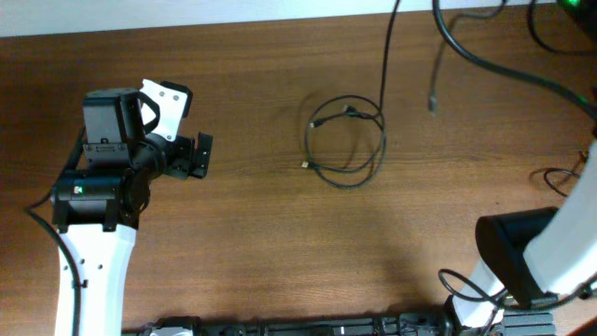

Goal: Untangle cables

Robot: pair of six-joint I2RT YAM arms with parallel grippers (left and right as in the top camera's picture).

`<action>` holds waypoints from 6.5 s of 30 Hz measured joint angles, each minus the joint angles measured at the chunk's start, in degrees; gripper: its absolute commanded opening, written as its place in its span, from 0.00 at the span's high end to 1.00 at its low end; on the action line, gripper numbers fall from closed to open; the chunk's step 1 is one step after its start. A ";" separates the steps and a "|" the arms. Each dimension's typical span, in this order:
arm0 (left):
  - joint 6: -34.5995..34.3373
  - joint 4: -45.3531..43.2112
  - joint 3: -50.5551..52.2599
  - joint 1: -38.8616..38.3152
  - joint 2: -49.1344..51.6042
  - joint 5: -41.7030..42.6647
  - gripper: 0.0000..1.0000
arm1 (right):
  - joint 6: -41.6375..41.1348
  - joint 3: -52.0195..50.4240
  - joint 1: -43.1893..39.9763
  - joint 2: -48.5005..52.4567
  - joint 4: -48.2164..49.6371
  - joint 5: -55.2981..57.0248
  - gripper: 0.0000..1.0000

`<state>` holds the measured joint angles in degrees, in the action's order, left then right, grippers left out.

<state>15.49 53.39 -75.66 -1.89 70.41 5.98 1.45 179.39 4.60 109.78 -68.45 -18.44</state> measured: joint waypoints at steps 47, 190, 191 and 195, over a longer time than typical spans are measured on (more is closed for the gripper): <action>0.00 0.00 0.00 0.00 0.00 0.00 0.01 | -31.12 -16.13 -31.10 31.41 -9.01 38.21 0.96; 0.00 0.00 0.00 0.00 0.00 0.00 0.01 | -0.39 -85.53 7.19 -11.78 13.55 14.67 0.00; 0.00 0.00 0.00 0.00 0.00 0.00 0.01 | -0.39 -85.53 7.19 -11.78 13.55 14.67 0.00; 0.00 0.00 0.00 0.00 0.00 0.00 0.01 | -0.42 -85.53 7.19 -11.78 13.55 14.67 0.00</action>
<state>15.49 53.39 -75.66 -1.89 70.41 5.98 1.04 93.86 11.79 98.00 -54.89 -3.77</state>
